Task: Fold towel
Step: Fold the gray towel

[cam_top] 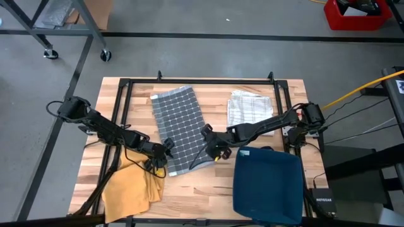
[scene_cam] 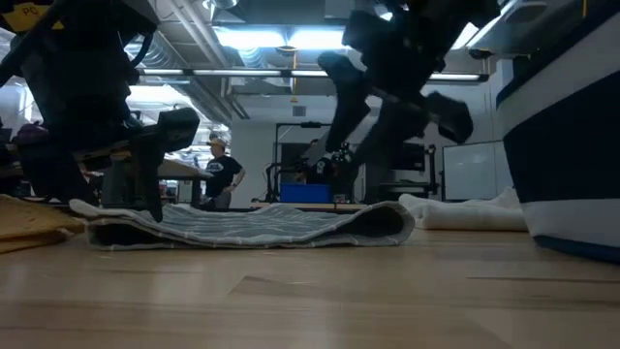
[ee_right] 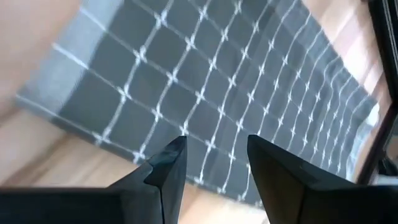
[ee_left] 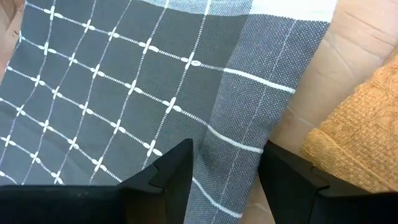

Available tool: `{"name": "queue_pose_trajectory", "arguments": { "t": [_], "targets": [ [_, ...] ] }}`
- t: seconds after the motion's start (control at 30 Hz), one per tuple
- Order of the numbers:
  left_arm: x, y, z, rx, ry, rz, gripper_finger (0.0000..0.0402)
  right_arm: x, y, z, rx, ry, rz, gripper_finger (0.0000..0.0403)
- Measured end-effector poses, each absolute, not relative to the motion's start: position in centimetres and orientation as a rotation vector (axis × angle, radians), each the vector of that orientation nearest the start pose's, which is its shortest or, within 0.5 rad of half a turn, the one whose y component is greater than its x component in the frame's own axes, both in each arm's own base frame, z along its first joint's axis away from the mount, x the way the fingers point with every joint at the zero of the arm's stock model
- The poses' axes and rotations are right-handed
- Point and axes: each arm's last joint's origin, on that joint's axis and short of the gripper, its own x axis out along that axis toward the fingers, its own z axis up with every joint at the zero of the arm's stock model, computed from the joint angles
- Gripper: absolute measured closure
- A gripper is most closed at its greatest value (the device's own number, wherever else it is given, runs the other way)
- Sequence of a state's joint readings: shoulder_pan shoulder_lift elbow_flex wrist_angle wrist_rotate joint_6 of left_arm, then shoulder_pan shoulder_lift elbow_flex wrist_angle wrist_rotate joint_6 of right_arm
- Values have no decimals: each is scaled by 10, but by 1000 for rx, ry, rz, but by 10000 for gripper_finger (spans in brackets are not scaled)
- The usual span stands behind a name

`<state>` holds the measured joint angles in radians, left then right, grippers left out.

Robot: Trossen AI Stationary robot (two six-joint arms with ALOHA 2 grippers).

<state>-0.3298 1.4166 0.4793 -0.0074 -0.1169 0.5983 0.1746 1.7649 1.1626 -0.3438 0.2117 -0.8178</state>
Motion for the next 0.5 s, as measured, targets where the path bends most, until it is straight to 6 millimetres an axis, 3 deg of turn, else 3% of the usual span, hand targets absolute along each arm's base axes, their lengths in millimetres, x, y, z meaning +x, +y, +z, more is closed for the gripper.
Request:
{"name": "queue_pose_trajectory", "arguments": {
  "t": [0.1,0.23,0.5],
  "targets": [
    [218,-71,124,762,845,-472,235,358,56,193,-907,910,377,228],
    [218,-71,124,762,845,-472,235,358,52,172,-870,993,396,228],
    [218,-71,124,762,847,-473,235,359,50,140,-957,1121,399,228]
  ]
}}
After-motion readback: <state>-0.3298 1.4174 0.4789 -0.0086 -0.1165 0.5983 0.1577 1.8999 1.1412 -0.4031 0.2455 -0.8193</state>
